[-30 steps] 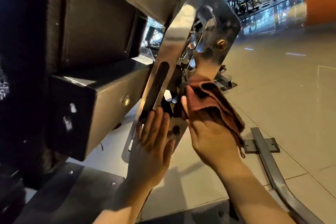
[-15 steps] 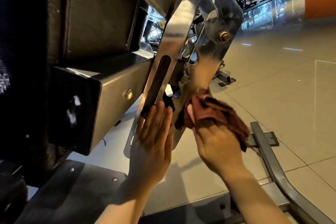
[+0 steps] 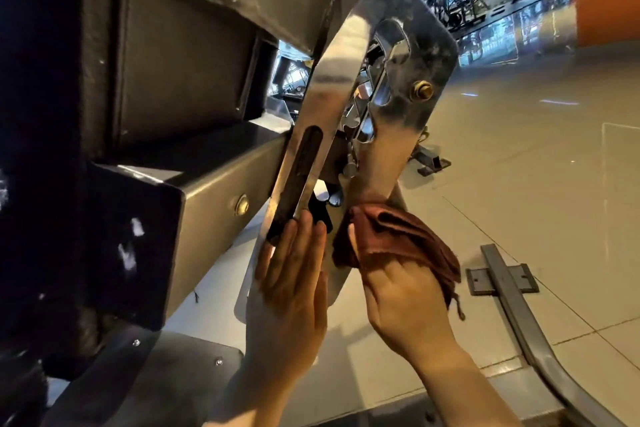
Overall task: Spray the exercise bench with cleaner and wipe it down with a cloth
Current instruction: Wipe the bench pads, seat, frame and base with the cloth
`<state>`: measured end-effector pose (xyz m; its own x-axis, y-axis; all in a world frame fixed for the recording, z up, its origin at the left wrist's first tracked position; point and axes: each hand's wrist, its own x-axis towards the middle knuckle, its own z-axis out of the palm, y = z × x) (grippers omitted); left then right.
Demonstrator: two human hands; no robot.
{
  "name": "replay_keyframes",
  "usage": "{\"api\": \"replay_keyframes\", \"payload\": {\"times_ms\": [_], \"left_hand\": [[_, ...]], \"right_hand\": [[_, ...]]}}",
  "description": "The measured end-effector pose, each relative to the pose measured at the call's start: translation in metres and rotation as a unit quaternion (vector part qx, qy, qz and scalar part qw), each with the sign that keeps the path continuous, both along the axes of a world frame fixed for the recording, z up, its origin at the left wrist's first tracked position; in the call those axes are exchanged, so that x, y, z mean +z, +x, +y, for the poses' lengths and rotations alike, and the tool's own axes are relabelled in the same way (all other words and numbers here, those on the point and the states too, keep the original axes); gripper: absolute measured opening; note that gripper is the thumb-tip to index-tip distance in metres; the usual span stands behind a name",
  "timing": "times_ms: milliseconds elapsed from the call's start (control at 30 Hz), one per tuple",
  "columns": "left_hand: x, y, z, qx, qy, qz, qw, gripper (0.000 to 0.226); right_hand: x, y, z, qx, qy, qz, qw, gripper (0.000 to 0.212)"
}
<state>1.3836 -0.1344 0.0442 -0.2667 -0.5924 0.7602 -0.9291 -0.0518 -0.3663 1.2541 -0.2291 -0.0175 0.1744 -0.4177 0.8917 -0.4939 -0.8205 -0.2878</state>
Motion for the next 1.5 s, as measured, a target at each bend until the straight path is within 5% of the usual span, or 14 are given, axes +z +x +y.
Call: {"api": "replay_keyframes", "payload": {"times_ms": [133, 333, 600, 800, 1000, 1367, 1433, 1500], "left_hand": [[0.002, 0.0, 0.002, 0.035, -0.007, -0.032, 0.999, 0.048], [-0.002, -0.002, 0.0, 0.051, -0.014, -0.039, 0.998, 0.049], [0.003, 0.005, 0.0, 0.015, -0.014, -0.018, 1.0, 0.041], [0.002, 0.003, -0.001, 0.004, -0.03, -0.012, 0.999, 0.041], [0.003, 0.0, -0.001, 0.01, -0.035, -0.024, 0.999, 0.046], [0.003, -0.002, -0.002, -0.012, -0.045, -0.011, 0.999, 0.037], [0.008, -0.013, -0.001, -0.033, -0.059, 0.025, 0.997, 0.034], [0.018, -0.038, 0.003, -0.11, -0.03, 0.171, 0.979, 0.036]], "right_hand": [[0.053, -0.024, -0.033, -0.088, -0.025, -0.073, 0.993, 0.043], [0.074, -0.005, -0.035, -0.027, -0.031, -0.161, 0.986, 0.054], [0.037, -0.001, -0.014, -0.003, -0.058, -0.07, 0.996, 0.049], [0.098, -0.033, -0.052, -0.069, -0.177, -0.004, 0.982, 0.047], [0.063, -0.003, -0.045, -0.012, -0.089, -0.101, 0.991, 0.053], [0.031, 0.005, -0.011, 0.073, -0.048, -0.114, 0.99, 0.063], [0.035, 0.003, 0.002, 0.104, -0.016, -0.174, 0.979, 0.05], [0.039, 0.0, 0.016, 0.137, 0.006, -0.23, 0.963, 0.041]]}}
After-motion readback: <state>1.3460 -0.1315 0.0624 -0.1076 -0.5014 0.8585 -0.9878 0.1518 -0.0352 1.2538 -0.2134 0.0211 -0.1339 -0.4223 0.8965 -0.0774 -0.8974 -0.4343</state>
